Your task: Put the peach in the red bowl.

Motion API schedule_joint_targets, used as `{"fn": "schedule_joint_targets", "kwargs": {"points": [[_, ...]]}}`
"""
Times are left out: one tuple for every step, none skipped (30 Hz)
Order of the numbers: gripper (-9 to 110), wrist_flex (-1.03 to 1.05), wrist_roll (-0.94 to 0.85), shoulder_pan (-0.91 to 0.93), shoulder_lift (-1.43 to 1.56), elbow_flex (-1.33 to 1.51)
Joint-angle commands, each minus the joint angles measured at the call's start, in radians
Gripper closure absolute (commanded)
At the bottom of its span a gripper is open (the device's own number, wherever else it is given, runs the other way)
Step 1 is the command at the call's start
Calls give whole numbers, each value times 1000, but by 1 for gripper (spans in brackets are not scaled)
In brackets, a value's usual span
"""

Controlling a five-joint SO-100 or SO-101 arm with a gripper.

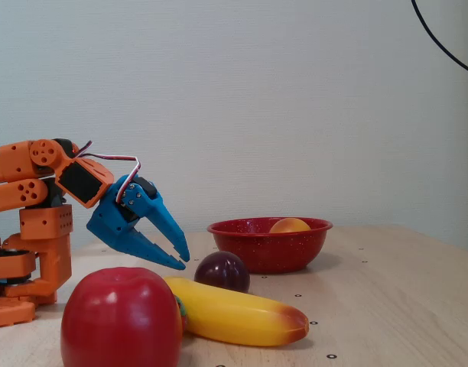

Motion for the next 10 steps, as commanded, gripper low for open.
{"fn": "schedule_joint_targets", "kwargs": {"points": [[101,-2,-6,-2,11,14],[101,-2,-6,-2,11,14],[101,-2,-8,-2,11,14],[101,-2,-8,-2,11,14],[101,-2,-9,-2,11,14],[101,-2,-9,-2,11,14],[101,-2,-9,-2,11,14],[101,-2,-9,-2,11,14],[101,-2,-9,-2,11,14],[101,-2,-9,-2,11,14]]}}
